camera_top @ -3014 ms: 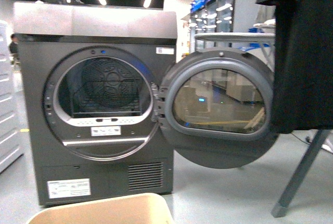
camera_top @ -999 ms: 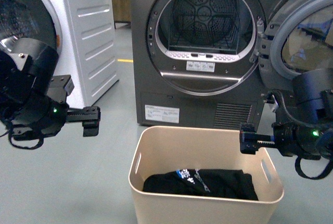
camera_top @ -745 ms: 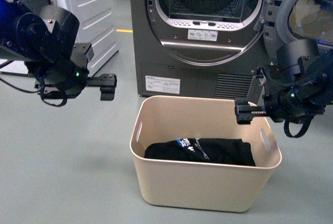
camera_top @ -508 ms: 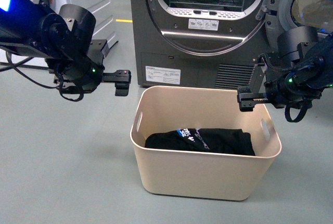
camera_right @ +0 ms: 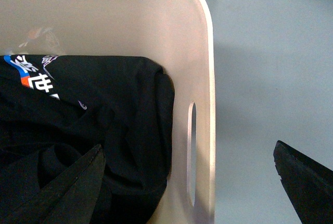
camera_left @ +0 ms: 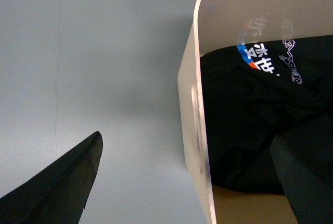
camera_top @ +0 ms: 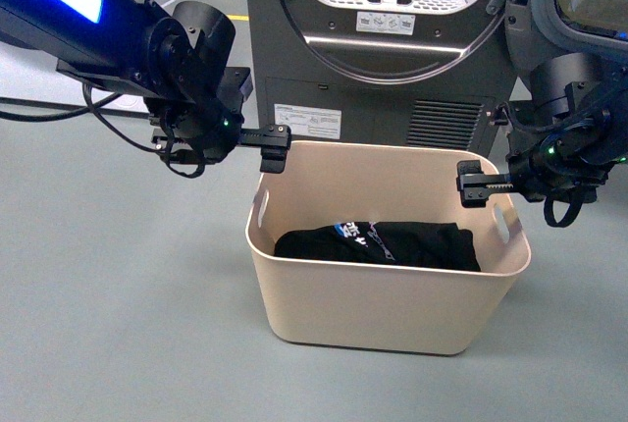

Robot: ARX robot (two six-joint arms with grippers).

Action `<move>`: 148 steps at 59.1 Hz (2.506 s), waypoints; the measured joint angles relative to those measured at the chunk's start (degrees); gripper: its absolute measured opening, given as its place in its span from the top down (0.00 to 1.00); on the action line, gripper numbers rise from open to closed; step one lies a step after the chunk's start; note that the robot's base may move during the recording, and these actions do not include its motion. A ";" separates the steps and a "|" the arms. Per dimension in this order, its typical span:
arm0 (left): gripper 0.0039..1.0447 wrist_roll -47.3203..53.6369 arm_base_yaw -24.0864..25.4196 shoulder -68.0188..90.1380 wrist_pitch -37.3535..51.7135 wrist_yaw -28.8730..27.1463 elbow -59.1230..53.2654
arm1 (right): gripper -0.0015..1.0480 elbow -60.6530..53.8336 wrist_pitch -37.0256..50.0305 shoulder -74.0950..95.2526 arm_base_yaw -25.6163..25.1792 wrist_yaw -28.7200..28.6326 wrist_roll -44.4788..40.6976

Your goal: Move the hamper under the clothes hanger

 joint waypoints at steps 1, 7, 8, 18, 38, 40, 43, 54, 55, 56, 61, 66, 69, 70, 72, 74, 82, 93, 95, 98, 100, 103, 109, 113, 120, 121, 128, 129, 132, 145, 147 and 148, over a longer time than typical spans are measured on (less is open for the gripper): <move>0.06 0.00 -0.02 0.20 -0.07 -0.02 0.17 | 0.08 0.07 0.00 0.24 0.00 0.00 0.00; 0.06 -0.04 -0.26 1.75 -0.76 -0.31 1.70 | 0.08 0.44 0.13 0.96 -0.02 0.00 0.02; 0.06 -0.04 -0.26 1.99 -0.85 -0.35 1.86 | 0.08 0.52 0.15 1.07 -0.02 0.00 0.02; 0.06 -0.09 -0.50 5.51 -2.14 -0.52 5.01 | 0.08 2.05 0.26 2.34 -0.24 -0.07 0.04; 0.06 -0.26 -1.33 9.62 -3.78 -1.18 10.29 | 0.14 4.55 -0.28 5.11 -0.70 -0.02 0.02; 0.07 -0.26 -1.46 10.05 -3.74 -1.57 10.88 | 0.21 4.55 -0.28 5.55 -0.70 0.04 0.02; 0.16 -0.50 -1.55 10.69 -3.69 -1.90 11.63 | 0.31 4.72 -0.37 6.34 -0.70 0.20 0.04; 0.40 -1.29 -1.75 11.39 -3.43 -2.58 12.15 | 0.54 4.87 -0.55 7.45 -0.70 0.31 0.04; 0.44 -1.40 -1.75 11.45 -3.37 -2.58 12.15 | 0.56 4.87 -0.57 7.48 -0.70 0.31 0.04; 0.45 -1.42 -1.77 11.45 -3.34 -2.58 12.15 | 0.59 4.87 -0.57 7.50 -0.70 0.35 0.02; 0.56 -1.62 -1.77 11.47 -3.21 -2.58 12.15 | 0.70 4.87 -0.57 7.52 -0.70 0.46 0.02; 0.68 -1.81 -1.77 11.47 -3.02 -2.58 12.11 | 0.81 4.87 -0.55 7.52 -0.70 0.85 0.02; 0.75 -1.86 -1.77 11.47 -2.71 -2.56 11.89 | 0.88 4.87 -0.48 7.52 -0.70 1.22 0.02; 0.76 -1.86 -1.77 11.47 -2.69 -2.56 11.85 | 0.90 4.87 -0.48 7.52 -0.70 1.27 0.02; 0.82 -1.99 -1.77 11.47 -2.34 -2.51 11.45 | 0.94 4.87 -0.39 7.52 -0.72 1.11 0.28; 0.85 -2.01 -1.77 11.45 -2.12 -2.49 11.19 | 0.97 4.85 -0.26 7.52 -0.79 0.96 0.33; 0.96 -3.56 -2.10 10.73 -0.87 -2.71 9.25 | 0.97 4.48 0.37 7.50 -0.74 0.90 0.90; 0.96 -4.68 -2.05 9.29 0.17 -2.99 6.64 | 0.97 3.32 1.29 6.99 -0.77 0.81 1.20; 0.96 -4.87 -2.05 8.92 0.28 -3.30 6.03 | 0.97 2.95 1.44 6.80 -0.74 0.81 1.20; 0.96 -4.96 -2.05 8.39 0.37 -3.41 5.38 | 0.97 2.45 1.60 6.47 -0.72 0.83 1.20; 0.96 -4.96 -2.05 8.22 0.39 -3.45 5.14 | 0.97 2.16 1.68 6.34 -0.68 0.83 1.22; 0.96 -4.96 -2.01 7.56 0.39 -3.85 4.33 | 0.97 1.49 1.90 5.92 -0.63 0.63 1.27; 0.96 -4.96 -1.75 6.58 0.39 -4.07 3.28 | 0.97 0.13 2.19 4.94 -0.59 0.22 1.27; 0.96 -4.92 -1.62 5.88 0.39 -4.13 2.80 | 0.97 -0.63 2.36 4.28 -0.59 -0.04 1.29; 0.96 -4.79 -1.46 4.35 0.55 -4.52 1.86 | 0.97 -1.84 2.84 2.64 -0.52 -0.26 1.31; 0.96 -4.76 -1.46 3.80 0.61 -4.68 1.64 | 0.97 -2.05 2.95 2.19 -0.52 -0.28 1.29; 0.96 -4.68 -1.42 1.79 1.49 -5.18 0.52 | 0.97 -2.58 3.63 0.55 -0.37 -0.26 1.31; 0.96 -4.66 -1.42 1.62 1.68 -5.18 0.37 | 0.97 -2.60 3.69 0.37 -0.35 -0.26 1.31; 0.96 -4.52 -1.38 0.72 2.67 -5.44 -0.46 | 0.97 -2.67 4.00 -0.17 -0.31 -0.24 1.33; 0.96 -4.52 -1.18 -0.98 3.91 -6.08 -1.81 | 0.97 -3.54 5.05 -1.75 0.09 0.00 1.62; 0.96 -4.52 -1.18 -0.98 3.91 -6.08 -1.86 | 0.97 -3.61 5.05 -1.75 0.11 0.00 1.62; 0.96 -4.52 -1.16 -0.98 3.91 -6.08 -1.95 | 0.97 -3.67 5.05 -1.75 0.11 0.00 1.62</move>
